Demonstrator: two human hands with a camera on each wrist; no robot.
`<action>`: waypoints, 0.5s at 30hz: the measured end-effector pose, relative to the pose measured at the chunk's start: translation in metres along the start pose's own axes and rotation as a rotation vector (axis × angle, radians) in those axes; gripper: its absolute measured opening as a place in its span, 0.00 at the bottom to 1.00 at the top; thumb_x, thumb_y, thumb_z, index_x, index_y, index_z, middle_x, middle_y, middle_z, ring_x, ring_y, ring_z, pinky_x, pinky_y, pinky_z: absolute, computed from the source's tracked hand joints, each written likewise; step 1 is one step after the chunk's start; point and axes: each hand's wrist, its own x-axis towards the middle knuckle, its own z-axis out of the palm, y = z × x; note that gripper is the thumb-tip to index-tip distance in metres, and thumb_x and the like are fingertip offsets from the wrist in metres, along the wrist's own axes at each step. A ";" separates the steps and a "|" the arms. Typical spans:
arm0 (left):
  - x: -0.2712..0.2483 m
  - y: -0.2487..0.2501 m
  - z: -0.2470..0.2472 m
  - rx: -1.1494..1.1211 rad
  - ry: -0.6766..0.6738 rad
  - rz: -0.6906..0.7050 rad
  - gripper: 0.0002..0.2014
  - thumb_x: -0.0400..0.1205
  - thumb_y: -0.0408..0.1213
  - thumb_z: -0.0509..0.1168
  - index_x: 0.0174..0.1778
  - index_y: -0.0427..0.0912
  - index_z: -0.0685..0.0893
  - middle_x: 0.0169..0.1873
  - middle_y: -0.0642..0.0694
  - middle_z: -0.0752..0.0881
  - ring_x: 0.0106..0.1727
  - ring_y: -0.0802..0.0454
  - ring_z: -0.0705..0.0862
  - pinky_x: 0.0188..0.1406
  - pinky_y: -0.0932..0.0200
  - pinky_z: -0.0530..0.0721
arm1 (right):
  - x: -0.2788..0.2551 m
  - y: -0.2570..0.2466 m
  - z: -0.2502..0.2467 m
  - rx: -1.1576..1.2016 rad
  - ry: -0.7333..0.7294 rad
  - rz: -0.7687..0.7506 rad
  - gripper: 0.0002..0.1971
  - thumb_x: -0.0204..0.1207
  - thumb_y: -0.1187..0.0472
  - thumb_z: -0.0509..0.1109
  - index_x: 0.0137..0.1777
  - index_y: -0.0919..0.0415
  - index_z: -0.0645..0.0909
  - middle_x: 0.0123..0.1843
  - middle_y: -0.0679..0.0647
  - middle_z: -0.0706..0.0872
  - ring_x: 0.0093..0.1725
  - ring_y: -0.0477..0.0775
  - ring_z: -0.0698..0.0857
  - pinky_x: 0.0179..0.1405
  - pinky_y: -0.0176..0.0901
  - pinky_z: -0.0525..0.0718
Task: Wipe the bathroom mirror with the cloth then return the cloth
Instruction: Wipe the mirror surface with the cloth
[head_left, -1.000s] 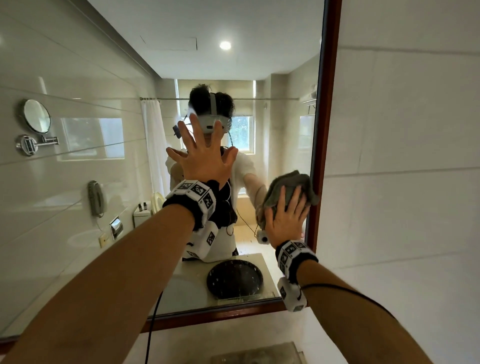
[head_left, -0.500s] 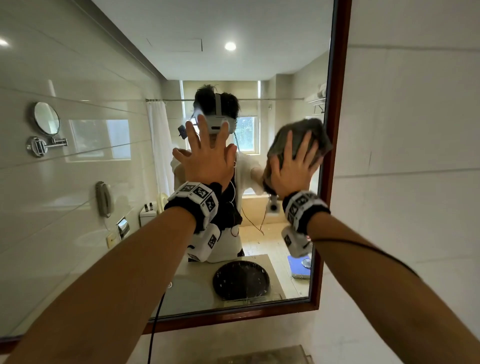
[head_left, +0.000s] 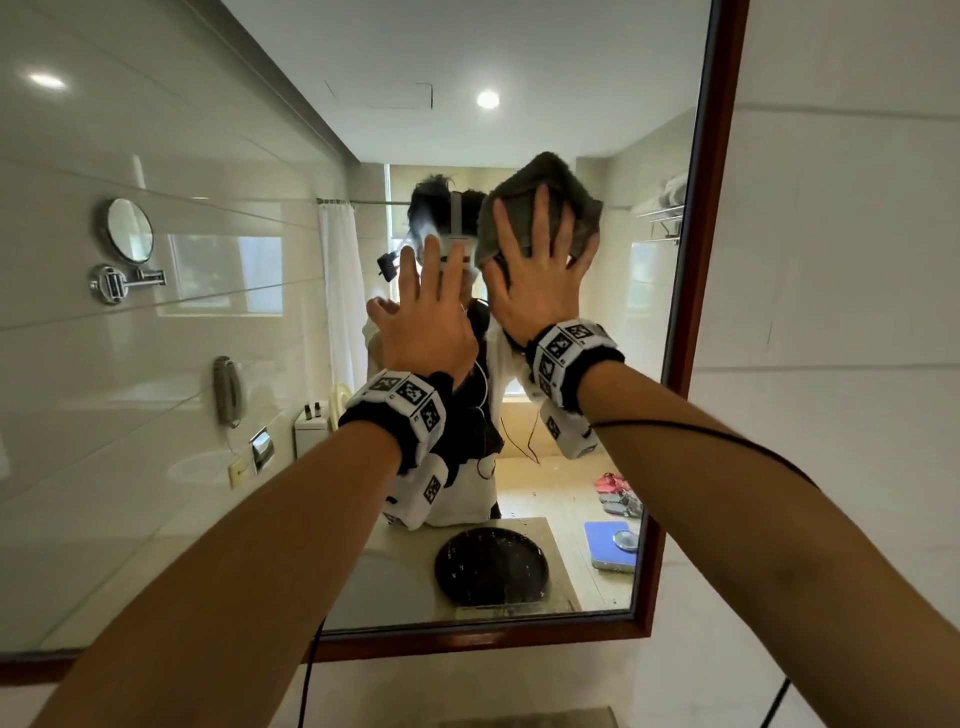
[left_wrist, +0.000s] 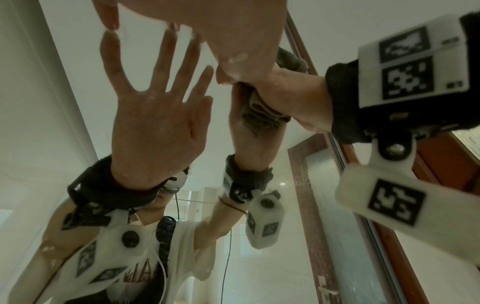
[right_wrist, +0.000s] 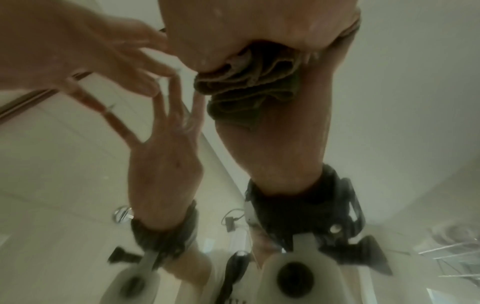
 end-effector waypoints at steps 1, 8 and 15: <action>-0.001 -0.001 0.000 0.003 0.003 0.003 0.35 0.83 0.46 0.53 0.85 0.53 0.45 0.86 0.48 0.48 0.85 0.44 0.49 0.66 0.28 0.69 | -0.008 -0.003 0.004 -0.006 0.014 -0.044 0.30 0.83 0.40 0.50 0.85 0.42 0.53 0.87 0.60 0.50 0.85 0.70 0.49 0.77 0.79 0.41; -0.013 0.001 0.003 0.015 0.001 0.018 0.34 0.79 0.55 0.32 0.82 0.55 0.56 0.85 0.46 0.49 0.84 0.38 0.51 0.66 0.24 0.67 | -0.096 -0.005 0.040 0.004 0.040 -0.063 0.28 0.83 0.41 0.53 0.82 0.44 0.63 0.84 0.63 0.60 0.82 0.71 0.58 0.77 0.79 0.48; -0.045 0.004 0.033 -0.004 -0.051 0.011 0.32 0.85 0.53 0.48 0.85 0.56 0.45 0.86 0.43 0.42 0.85 0.36 0.44 0.68 0.20 0.63 | -0.201 0.009 0.070 -0.009 -0.082 0.079 0.29 0.82 0.40 0.56 0.82 0.47 0.65 0.84 0.66 0.60 0.80 0.74 0.60 0.77 0.79 0.50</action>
